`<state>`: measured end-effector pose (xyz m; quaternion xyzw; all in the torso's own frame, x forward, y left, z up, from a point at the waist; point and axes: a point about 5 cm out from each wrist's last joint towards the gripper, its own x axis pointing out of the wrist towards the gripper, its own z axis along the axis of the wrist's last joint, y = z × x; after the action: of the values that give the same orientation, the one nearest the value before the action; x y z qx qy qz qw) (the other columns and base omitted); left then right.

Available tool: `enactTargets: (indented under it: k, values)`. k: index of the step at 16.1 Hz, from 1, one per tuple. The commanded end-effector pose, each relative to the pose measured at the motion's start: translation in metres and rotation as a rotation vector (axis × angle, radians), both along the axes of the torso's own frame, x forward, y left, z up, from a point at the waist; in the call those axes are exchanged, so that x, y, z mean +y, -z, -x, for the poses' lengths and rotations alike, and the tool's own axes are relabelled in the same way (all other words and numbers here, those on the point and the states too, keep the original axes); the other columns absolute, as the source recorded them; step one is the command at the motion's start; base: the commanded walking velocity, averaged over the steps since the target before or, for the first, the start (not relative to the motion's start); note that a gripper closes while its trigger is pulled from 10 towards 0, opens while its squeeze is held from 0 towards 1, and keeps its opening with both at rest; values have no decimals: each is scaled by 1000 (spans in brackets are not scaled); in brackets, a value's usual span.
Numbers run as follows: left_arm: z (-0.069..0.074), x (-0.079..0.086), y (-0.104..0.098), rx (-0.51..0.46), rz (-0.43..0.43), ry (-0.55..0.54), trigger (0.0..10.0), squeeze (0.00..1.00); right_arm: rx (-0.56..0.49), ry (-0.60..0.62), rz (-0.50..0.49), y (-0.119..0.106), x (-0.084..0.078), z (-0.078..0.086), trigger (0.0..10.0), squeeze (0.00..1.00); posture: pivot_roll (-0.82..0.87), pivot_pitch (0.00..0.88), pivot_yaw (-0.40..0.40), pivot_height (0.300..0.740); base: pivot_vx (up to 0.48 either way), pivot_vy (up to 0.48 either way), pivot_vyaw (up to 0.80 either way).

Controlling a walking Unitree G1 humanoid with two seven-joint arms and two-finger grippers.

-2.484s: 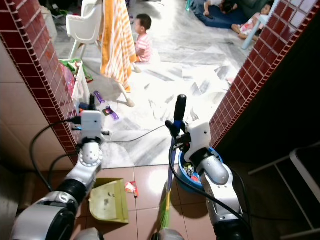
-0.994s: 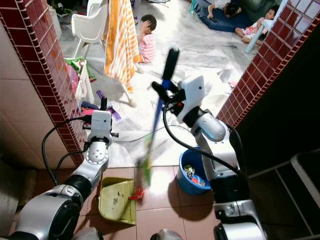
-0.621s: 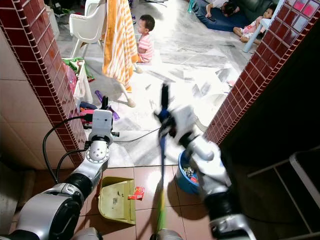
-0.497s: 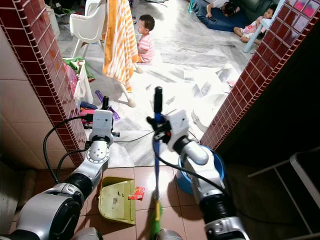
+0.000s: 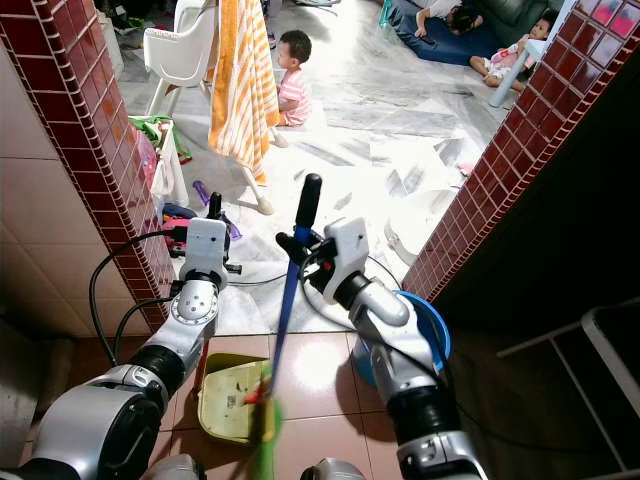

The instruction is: Sweep floor

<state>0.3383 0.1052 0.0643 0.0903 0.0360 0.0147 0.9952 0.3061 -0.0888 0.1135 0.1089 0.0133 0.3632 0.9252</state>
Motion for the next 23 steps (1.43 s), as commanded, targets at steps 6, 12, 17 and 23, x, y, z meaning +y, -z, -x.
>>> enactTargets:
  k: [6,12,17,23]
  values:
    - [9,-10,17,113,48,31,10000,0,-129,-102,-133,-63,-4,-15,10000,0,-238,0,-136,740,0,0,0]
    - [-10,8,-8,19,107,-39,10000,0,-354,77,-33,-98,-31,-35,10000,0,-211,0,-122,740,0,0,0]
    - [-13,24,-25,-118,131,-23,10000,0,-309,344,37,-68,-44,-49,10000,0,-113,0,-85,740,0,0,0]
    - [3,50,-49,-352,173,-44,10000,0,-90,603,102,2,-48,-34,10000,0,-21,0,-56,740,0,0,0]
